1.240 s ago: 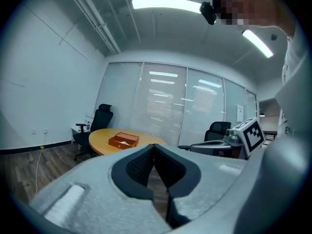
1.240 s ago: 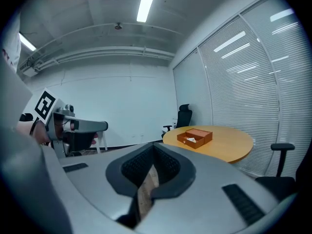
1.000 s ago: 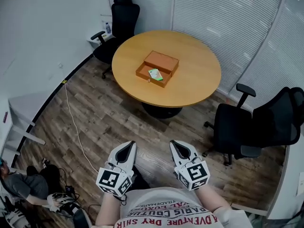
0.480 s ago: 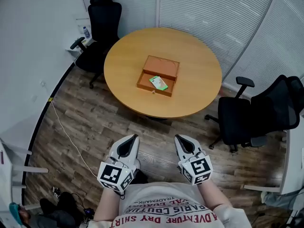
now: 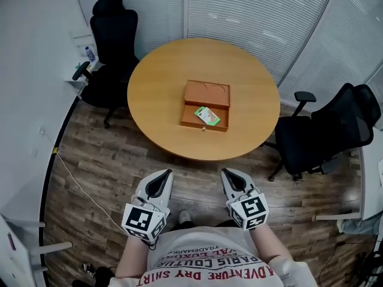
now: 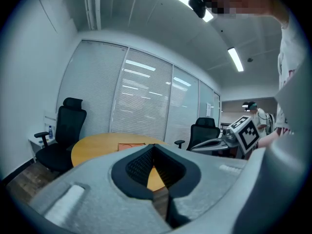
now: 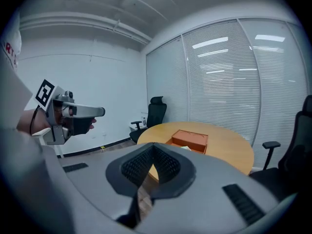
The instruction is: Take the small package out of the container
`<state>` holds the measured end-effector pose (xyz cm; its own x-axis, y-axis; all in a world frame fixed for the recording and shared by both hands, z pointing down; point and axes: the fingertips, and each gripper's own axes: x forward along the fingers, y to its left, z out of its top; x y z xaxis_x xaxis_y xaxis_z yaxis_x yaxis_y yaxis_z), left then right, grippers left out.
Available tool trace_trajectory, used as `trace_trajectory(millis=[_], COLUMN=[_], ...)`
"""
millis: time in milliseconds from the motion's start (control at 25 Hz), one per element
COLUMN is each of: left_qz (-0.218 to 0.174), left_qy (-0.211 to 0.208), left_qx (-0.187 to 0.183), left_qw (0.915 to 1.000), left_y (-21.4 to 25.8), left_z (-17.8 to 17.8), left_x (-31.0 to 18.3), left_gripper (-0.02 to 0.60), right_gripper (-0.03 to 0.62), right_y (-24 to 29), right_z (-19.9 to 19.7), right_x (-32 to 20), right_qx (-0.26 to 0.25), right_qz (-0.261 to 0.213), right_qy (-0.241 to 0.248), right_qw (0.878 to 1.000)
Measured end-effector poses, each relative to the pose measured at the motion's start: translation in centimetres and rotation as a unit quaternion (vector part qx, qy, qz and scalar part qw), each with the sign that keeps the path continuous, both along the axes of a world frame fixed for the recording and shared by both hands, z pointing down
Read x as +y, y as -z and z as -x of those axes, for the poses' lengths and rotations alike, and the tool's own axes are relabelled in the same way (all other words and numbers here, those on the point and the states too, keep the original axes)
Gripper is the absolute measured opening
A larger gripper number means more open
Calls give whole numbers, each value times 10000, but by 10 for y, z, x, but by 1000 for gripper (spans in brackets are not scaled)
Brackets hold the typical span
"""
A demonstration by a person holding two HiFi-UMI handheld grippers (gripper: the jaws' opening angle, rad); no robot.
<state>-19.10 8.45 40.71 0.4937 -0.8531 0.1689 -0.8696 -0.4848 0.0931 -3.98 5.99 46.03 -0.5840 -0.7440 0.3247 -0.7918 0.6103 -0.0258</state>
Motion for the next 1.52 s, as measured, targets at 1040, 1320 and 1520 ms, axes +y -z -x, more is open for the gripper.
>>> trace_trajectory(millis=[1040, 1320, 1520], left_qz=[364, 569, 699], left_qy=[-288, -247, -358], left_qx=[-138, -120, -116], left_qw=[9988, 9980, 9968], left_y=[-16, -33, -42], left_z=[-32, -45, -47], left_x=[-226, -278, -302], left_gripper=[11, 11, 11], right_gripper=[8, 8, 9], right_y=[-24, -48, -72], right_z=[-6, 1, 5], right_x=[-212, -253, -271], right_qx=[142, 274, 536], right_qz=[505, 945, 1308], right_qy=[56, 483, 537], right_qw=[9986, 9940, 9885])
